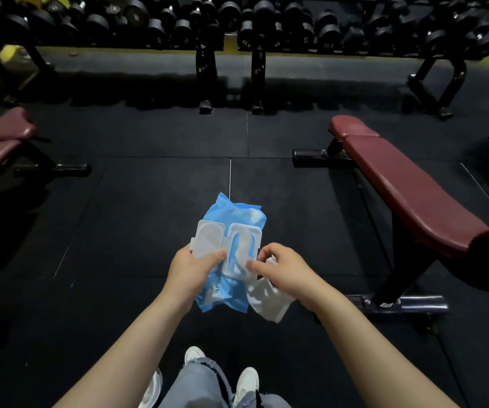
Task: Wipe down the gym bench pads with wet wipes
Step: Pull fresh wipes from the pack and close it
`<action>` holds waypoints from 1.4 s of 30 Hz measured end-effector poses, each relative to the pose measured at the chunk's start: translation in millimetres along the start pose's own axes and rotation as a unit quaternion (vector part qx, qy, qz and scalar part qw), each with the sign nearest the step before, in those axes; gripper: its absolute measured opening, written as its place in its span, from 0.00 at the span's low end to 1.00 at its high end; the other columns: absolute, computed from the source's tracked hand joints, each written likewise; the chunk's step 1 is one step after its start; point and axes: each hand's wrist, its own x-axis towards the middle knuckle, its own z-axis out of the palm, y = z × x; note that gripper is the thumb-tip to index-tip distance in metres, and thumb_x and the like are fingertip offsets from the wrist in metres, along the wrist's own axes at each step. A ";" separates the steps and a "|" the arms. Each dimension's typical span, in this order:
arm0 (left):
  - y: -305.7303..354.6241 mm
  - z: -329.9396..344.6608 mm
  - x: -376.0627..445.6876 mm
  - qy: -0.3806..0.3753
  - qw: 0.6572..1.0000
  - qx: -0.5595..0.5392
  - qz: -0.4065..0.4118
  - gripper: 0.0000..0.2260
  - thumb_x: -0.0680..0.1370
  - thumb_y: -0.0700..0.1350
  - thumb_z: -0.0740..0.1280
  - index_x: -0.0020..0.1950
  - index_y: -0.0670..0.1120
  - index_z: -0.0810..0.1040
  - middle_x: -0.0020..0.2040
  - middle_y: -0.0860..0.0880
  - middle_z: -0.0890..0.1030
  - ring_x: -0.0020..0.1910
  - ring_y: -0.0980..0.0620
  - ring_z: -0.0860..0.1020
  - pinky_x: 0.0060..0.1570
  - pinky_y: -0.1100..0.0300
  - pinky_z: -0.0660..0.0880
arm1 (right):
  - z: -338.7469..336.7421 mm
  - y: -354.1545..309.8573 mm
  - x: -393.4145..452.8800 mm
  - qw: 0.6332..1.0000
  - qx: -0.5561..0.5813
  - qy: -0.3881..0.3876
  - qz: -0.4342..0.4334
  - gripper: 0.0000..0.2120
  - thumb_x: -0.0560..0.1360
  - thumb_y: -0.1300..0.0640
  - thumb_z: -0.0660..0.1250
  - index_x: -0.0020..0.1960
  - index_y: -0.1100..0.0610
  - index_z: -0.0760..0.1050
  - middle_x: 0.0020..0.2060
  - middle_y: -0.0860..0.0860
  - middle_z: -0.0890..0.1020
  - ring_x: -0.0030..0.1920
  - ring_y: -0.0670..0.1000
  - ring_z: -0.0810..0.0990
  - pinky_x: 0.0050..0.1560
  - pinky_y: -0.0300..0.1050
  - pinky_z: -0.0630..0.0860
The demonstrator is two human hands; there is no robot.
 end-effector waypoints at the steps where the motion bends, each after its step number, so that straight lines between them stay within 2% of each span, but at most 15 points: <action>1: 0.7 -0.5 0.1 0.001 1.000 -0.001 0.002 0.12 0.75 0.45 0.74 0.57 0.46 0.79 0.50 0.46 0.85 0.49 0.46 0.84 0.51 0.43 0.82 | -2.8 0.1 -0.3 1.000 -0.005 -0.012 0.002 0.12 0.73 0.45 0.71 0.44 0.53 0.76 0.41 0.46 0.81 0.37 0.46 0.75 0.36 0.41 0.72; 3: 0.3 -1.2 0.4 0.006 1.000 -0.002 0.003 0.13 0.75 0.46 0.74 0.57 0.46 0.79 0.51 0.46 0.84 0.50 0.46 0.83 0.51 0.44 0.81 | -10.3 4.4 -1.6 0.997 -0.047 -0.053 0.006 0.10 0.73 0.47 0.70 0.45 0.54 0.78 0.38 0.48 0.82 0.32 0.45 0.74 0.33 0.40 0.72; 6: -1.4 -3.8 3.0 0.025 1.000 -0.016 -0.006 0.13 0.75 0.46 0.74 0.58 0.46 0.79 0.52 0.47 0.84 0.51 0.47 0.83 0.52 0.45 0.81 | -26.6 14.3 -5.9 0.988 -0.104 -0.115 0.022 0.12 0.75 0.44 0.69 0.48 0.53 0.80 0.40 0.53 0.85 0.34 0.47 0.75 0.34 0.40 0.73; 9: -0.9 -7.2 6.5 0.044 0.998 -0.039 -0.016 0.12 0.75 0.45 0.74 0.56 0.47 0.79 0.52 0.46 0.84 0.50 0.46 0.84 0.51 0.44 0.81 | -40.0 23.7 -10.3 0.971 -0.146 -0.179 0.069 0.13 0.76 0.41 0.66 0.51 0.49 0.80 0.39 0.50 0.86 0.34 0.46 0.77 0.35 0.40 0.73; 12: 1.4 -7.5 8.3 0.048 0.998 -0.045 -0.019 0.11 0.75 0.45 0.74 0.56 0.47 0.79 0.51 0.47 0.84 0.50 0.47 0.84 0.52 0.44 0.81 | -39.5 27.6 -7.1 0.978 -0.166 -0.124 0.039 0.11 0.76 0.41 0.65 0.48 0.46 0.81 0.37 0.47 0.85 0.37 0.43 0.79 0.40 0.41 0.76; 15: 4.7 -3.4 6.7 0.039 0.998 -0.048 -0.023 0.12 0.75 0.45 0.74 0.57 0.47 0.79 0.52 0.47 0.84 0.50 0.47 0.84 0.52 0.44 0.81 | -24.6 18.0 -5.4 0.999 -0.001 -0.036 -0.024 0.07 0.77 0.46 0.67 0.50 0.47 0.80 0.39 0.46 0.84 0.34 0.37 0.77 0.36 0.33 0.70; 18: 7.4 0.9 3.6 0.014 0.999 -0.038 -0.016 0.11 0.75 0.45 0.73 0.57 0.48 0.79 0.52 0.47 0.84 0.51 0.47 0.84 0.52 0.45 0.81 | -12.5 5.5 -2.7 0.997 0.072 -0.001 -0.034 0.11 0.74 0.44 0.70 0.54 0.46 0.78 0.49 0.42 0.82 0.47 0.40 0.80 0.41 0.35 0.71; 21: 10.5 3.9 -1.1 -0.009 1.000 -0.006 0.015 0.13 0.76 0.44 0.72 0.59 0.51 0.75 0.53 0.51 0.82 0.51 0.51 0.82 0.45 0.53 0.81 | -3.8 -1.7 1.7 0.997 0.077 0.019 -0.018 0.11 0.73 0.48 0.73 0.51 0.50 0.76 0.47 0.43 0.80 0.45 0.42 0.79 0.39 0.37 0.71; 24: 11.6 5.7 -4.2 -0.011 0.998 0.060 0.035 0.14 0.78 0.47 0.70 0.61 0.53 0.71 0.54 0.53 0.79 0.51 0.53 0.80 0.41 0.58 0.78 | 2.9 -1.9 3.4 0.997 0.071 0.015 -0.006 0.11 0.71 0.53 0.73 0.52 0.50 0.75 0.48 0.44 0.81 0.47 0.43 0.79 0.40 0.37 0.73; 30: 6.2 3.1 -6.3 -0.014 0.981 0.173 0.081 0.06 0.81 0.55 0.64 0.54 0.56 0.70 0.48 0.53 0.81 0.44 0.53 0.82 0.43 0.46 0.82 | 16.3 6.1 3.0 0.989 0.137 0.049 0.022 0.07 0.74 0.54 0.70 0.51 0.50 0.75 0.46 0.45 0.81 0.44 0.43 0.81 0.35 0.34 0.73; 32: 6.4 3.6 -7.8 -0.022 0.974 0.198 0.105 0.05 0.81 0.55 0.63 0.52 0.55 0.70 0.46 0.53 0.81 0.43 0.53 0.82 0.42 0.46 0.81 | 20.7 6.9 4.6 0.984 0.152 0.083 0.034 0.06 0.74 0.53 0.69 0.50 0.49 0.76 0.45 0.45 0.82 0.44 0.44 0.82 0.35 0.38 0.77; 34: 5.8 3.5 -8.7 -0.028 0.973 0.195 0.119 0.05 0.81 0.55 0.63 0.51 0.54 0.71 0.45 0.53 0.81 0.42 0.53 0.82 0.42 0.44 0.81 | 22.7 8.3 9.0 0.983 0.135 0.119 0.036 0.05 0.73 0.50 0.69 0.48 0.48 0.76 0.44 0.45 0.83 0.44 0.45 0.83 0.40 0.46 0.82; 37: 5.4 3.6 -10.3 -0.042 0.970 0.196 0.137 0.04 0.81 0.54 0.63 0.51 0.55 0.71 0.44 0.55 0.81 0.41 0.55 0.82 0.41 0.46 0.81 | 23.4 9.8 11.7 0.983 0.099 0.150 0.026 0.05 0.73 0.47 0.68 0.46 0.47 0.77 0.42 0.44 0.83 0.43 0.46 0.83 0.46 0.52 0.83; 40: 5.5 6.4 -12.0 -0.047 0.969 0.192 0.150 0.04 0.81 0.52 0.64 0.51 0.53 0.72 0.43 0.56 0.81 0.40 0.57 0.82 0.39 0.51 0.82 | 23.6 9.2 11.5 0.984 0.065 0.165 0.020 0.04 0.74 0.47 0.67 0.46 0.46 0.74 0.42 0.43 0.81 0.43 0.45 0.81 0.45 0.48 0.81; 42: 5.0 7.0 -11.3 -0.039 0.971 0.185 0.149 0.05 0.81 0.52 0.64 0.49 0.52 0.72 0.42 0.56 0.81 0.38 0.57 0.81 0.37 0.53 0.80 | 21.3 8.7 11.2 0.986 0.084 0.140 0.025 0.03 0.75 0.49 0.66 0.47 0.46 0.73 0.44 0.44 0.80 0.44 0.45 0.80 0.42 0.43 0.78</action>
